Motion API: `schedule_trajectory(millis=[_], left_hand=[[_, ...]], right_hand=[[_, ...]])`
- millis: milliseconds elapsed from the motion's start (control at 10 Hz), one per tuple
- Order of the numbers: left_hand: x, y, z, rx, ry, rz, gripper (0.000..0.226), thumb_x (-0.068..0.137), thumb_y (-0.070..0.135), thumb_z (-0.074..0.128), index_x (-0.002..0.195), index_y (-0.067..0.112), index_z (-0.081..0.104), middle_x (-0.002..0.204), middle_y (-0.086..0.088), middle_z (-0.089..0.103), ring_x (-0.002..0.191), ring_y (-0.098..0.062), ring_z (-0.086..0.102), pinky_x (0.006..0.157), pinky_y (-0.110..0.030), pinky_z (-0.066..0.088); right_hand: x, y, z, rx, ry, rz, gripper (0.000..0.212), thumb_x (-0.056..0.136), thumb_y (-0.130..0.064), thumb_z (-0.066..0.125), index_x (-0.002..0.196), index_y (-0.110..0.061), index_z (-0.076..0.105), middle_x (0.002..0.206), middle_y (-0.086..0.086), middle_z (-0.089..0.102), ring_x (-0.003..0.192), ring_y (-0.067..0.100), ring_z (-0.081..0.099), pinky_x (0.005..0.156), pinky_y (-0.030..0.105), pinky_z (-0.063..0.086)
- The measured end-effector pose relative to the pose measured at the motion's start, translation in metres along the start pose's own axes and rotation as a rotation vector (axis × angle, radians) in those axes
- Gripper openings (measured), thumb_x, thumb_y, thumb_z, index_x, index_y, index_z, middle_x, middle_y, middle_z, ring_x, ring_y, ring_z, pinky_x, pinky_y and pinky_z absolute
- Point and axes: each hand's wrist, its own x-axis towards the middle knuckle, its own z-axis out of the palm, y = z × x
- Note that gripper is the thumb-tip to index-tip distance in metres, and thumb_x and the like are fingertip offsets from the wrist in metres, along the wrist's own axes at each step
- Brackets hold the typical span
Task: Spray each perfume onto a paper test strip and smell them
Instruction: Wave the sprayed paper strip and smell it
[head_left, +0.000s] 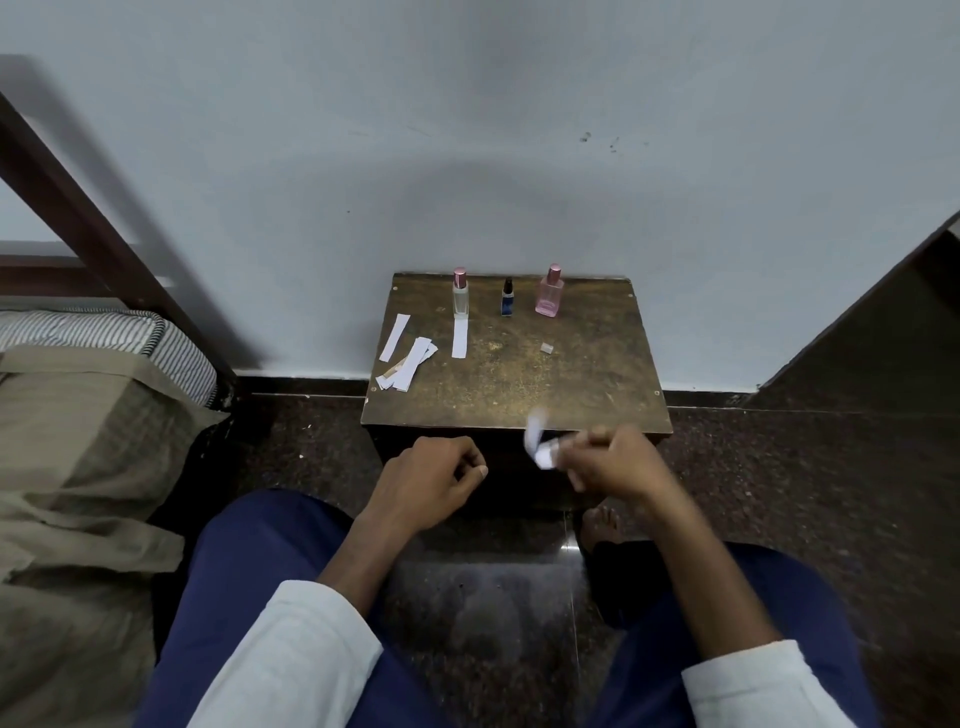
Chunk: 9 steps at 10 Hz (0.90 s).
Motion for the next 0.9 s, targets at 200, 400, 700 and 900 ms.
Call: schedule_trajectory(millis=[200, 400, 700, 900], left_hand=[[0.001, -0.001, 0.003, -0.013, 0.029, 0.005, 0.011, 0.101, 0.047, 0.065, 0.105, 0.037, 0.068, 0.086, 0.020, 0.068, 0.079, 0.000, 0.066, 0.072, -0.033, 0.058], [0.003, -0.005, 0.007, -0.016, 0.159, 0.146, 0.033, 0.105, 0.047, 0.061, 0.133, 0.029, 0.062, 0.127, 0.010, 0.064, 0.119, -0.010, 0.058, 0.098, -0.035, 0.054], [0.004, -0.001, 0.016, 0.182, 0.168, 0.049, 0.081, 0.106, 0.063, 0.030, 0.172, 0.022, 0.006, 0.181, -0.005, 0.005, 0.167, -0.025, 0.008, 0.133, -0.053, 0.022], [0.012, -0.007, 0.024, 0.218, 0.162, 0.039, 0.084, 0.106, 0.065, 0.027, 0.172, 0.021, -0.002, 0.181, -0.004, -0.007, 0.167, -0.025, -0.007, 0.135, -0.052, 0.008]], right_hand=[[-0.002, 0.001, 0.002, 0.190, -0.106, -0.109, 0.008, 0.084, -0.008, 0.085, 0.080, -0.009, 0.078, 0.072, 0.008, 0.073, 0.055, 0.010, 0.061, 0.053, 0.018, 0.052], [-0.006, -0.017, -0.006, 0.750, -0.225, -0.097, 0.011, 0.086, -0.005, 0.079, 0.079, -0.011, 0.073, 0.071, 0.005, 0.064, 0.055, 0.007, 0.055, 0.050, 0.016, 0.048], [0.000, 0.001, 0.000, 0.254, -0.105, -0.098, 0.010, 0.084, -0.010, 0.086, 0.078, -0.011, 0.079, 0.073, 0.009, 0.073, 0.057, 0.011, 0.063, 0.054, 0.021, 0.054], [-0.006, -0.019, -0.011, 0.862, -0.302, -0.183, 0.019, 0.091, -0.003, 0.075, 0.075, -0.013, 0.071, 0.068, 0.003, 0.059, 0.059, 0.008, 0.054, 0.053, 0.019, 0.050]])
